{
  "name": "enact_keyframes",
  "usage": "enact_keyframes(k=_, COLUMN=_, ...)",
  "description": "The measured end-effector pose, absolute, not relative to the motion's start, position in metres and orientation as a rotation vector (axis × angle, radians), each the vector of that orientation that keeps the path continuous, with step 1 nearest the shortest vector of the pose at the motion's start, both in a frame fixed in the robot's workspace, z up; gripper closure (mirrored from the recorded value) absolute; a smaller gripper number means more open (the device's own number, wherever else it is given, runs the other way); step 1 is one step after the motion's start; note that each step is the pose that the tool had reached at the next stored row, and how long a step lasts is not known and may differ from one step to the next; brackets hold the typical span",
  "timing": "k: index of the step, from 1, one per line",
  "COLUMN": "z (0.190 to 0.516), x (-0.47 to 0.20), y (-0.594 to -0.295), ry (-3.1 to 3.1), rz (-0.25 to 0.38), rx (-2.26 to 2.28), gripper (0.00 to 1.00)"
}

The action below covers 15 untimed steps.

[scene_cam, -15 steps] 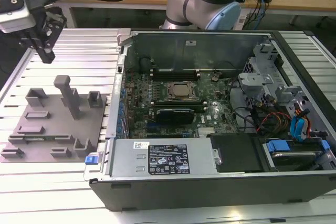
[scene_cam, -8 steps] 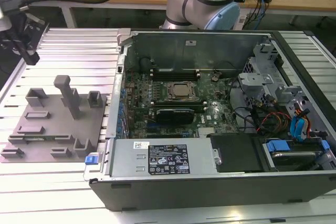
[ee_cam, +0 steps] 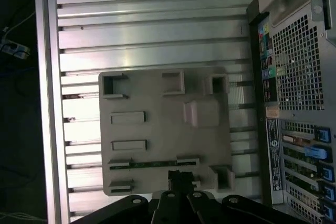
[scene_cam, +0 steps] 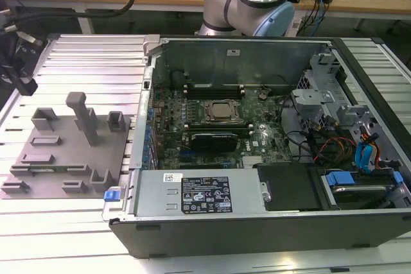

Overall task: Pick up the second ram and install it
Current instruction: 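Reach for the second ram, then pick up the second ram and move it above second insertion slot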

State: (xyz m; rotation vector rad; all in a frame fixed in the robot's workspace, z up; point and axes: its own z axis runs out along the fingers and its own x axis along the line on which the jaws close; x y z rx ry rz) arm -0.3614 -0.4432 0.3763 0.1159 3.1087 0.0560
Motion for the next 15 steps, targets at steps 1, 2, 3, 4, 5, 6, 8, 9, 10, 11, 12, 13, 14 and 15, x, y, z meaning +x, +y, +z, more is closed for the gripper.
enact_keyframes(k=1, z=0.3756, x=-0.3623, y=-0.4503, ry=3.109, rz=0.056, rx=0.116, gripper=0.92)
enact_keyframes(k=2, z=0.3751, x=-0.3629, y=-0.4568, ry=3.109, rz=0.056, rx=0.116, gripper=0.92)
enact_keyframes(k=3, z=0.375, x=-0.3629, y=-0.4579, ry=3.109, rz=0.056, rx=0.116, gripper=0.92)
enact_keyframes(k=4, z=0.375, x=-0.3629, y=-0.4579, ry=3.109, rz=0.056, rx=0.116, gripper=0.92)
enact_keyframes(k=5, z=0.375, x=-0.3629, y=-0.458, ry=3.109, rz=0.056, rx=0.116, gripper=0.92)
enact_keyframes(k=6, z=0.375, x=-0.3629, y=-0.458, ry=3.109, rz=0.056, rx=0.116, gripper=0.92)
enact_keyframes(k=8, z=0.375, x=-0.3629, y=-0.458, ry=3.109, rz=0.056, rx=0.116, gripper=0.92)
enact_keyframes(k=9, z=0.375, x=-0.3629, y=-0.458, ry=3.109, rz=0.056, rx=0.116, gripper=0.92)
enact_keyframes(k=10, z=0.375, x=-0.3629, y=-0.458, ry=3.109, rz=0.056, rx=0.116, gripper=0.92)
enact_keyframes(k=11, z=0.375, x=-0.3629, y=-0.4581, ry=3.109, rz=0.056, rx=0.116, gripper=0.92)
enact_keyframes(k=12, z=0.375, x=-0.3629, y=-0.4581, ry=3.109, rz=0.056, rx=0.116, gripper=0.92)
enact_keyframes(k=13, z=0.375, x=-0.3629, y=-0.4581, ry=3.109, rz=0.056, rx=0.116, gripper=0.92)
enact_keyframes(k=14, z=0.375, x=-0.3629, y=-0.4581, ry=3.109, rz=0.056, rx=0.116, gripper=0.92)
enact_keyframes(k=15, z=0.375, x=-0.3629, y=-0.4581, ry=3.109, rz=0.056, rx=0.116, gripper=0.92)
